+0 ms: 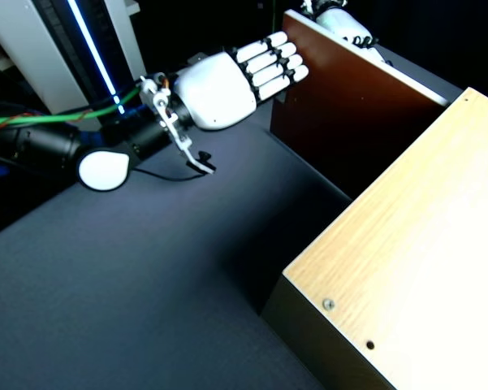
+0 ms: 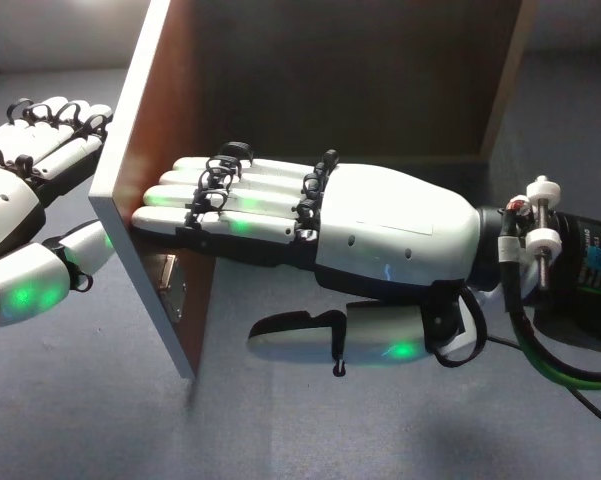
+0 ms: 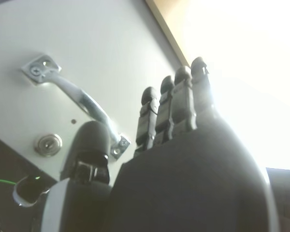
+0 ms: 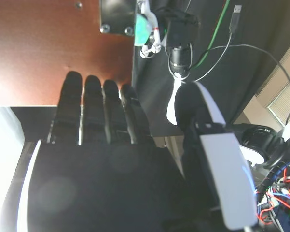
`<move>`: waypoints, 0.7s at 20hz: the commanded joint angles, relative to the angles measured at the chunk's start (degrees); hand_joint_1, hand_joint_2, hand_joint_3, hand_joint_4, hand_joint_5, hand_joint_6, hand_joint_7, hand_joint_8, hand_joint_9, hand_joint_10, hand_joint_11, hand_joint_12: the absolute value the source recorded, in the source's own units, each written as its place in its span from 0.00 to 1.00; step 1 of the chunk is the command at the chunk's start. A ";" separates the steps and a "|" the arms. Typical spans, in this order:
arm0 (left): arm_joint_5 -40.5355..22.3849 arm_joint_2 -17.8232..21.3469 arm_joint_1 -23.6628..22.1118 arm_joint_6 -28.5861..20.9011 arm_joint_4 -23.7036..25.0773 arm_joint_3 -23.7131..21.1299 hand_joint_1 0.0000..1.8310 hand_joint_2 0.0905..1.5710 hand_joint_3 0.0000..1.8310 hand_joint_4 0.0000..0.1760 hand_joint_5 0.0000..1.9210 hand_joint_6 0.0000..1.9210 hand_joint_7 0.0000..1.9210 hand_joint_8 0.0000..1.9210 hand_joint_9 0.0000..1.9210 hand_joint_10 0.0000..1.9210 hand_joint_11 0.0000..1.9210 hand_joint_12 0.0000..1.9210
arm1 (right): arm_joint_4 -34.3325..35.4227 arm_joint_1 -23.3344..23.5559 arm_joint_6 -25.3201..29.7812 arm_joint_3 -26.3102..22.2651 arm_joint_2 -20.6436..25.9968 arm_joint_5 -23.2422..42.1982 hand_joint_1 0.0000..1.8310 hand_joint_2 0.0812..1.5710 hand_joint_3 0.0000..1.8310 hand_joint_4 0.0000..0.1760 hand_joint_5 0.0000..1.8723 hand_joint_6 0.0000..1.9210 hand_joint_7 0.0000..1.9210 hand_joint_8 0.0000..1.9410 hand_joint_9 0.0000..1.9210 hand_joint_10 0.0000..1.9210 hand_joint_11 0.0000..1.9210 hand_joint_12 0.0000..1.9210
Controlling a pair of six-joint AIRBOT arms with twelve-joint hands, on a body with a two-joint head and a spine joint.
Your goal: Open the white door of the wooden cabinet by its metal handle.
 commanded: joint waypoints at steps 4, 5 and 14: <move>-7.61 0.08 -0.45 -0.20 -0.49 0.12 0.00 1.00 0.07 0.25 0.05 0.01 0.01 0.00 0.00 0.00 0.00 0.00 | 2.64 0.63 0.26 -0.50 0.29 6.61 0.28 0.86 0.00 0.00 0.04 0.00 0.03 0.00 0.00 0.00 0.00 0.00; -7.76 0.09 -0.42 -0.26 -0.50 0.05 0.00 1.00 0.07 0.31 0.04 0.00 0.01 0.00 0.00 0.00 0.00 0.00 | 3.30 0.63 0.26 -0.59 1.10 6.47 0.29 0.87 0.00 0.00 0.00 0.00 0.00 0.00 0.00 0.00 0.01 0.01; -10.64 0.33 0.82 -0.51 -1.47 -0.70 0.22 0.95 0.00 0.00 0.06 0.00 0.04 0.00 0.03 0.00 0.03 0.04 | 15.62 -5.58 -5.80 -2.96 13.32 7.57 0.06 0.95 0.00 0.00 0.01 0.00 0.00 0.00 0.00 0.00 0.00 0.00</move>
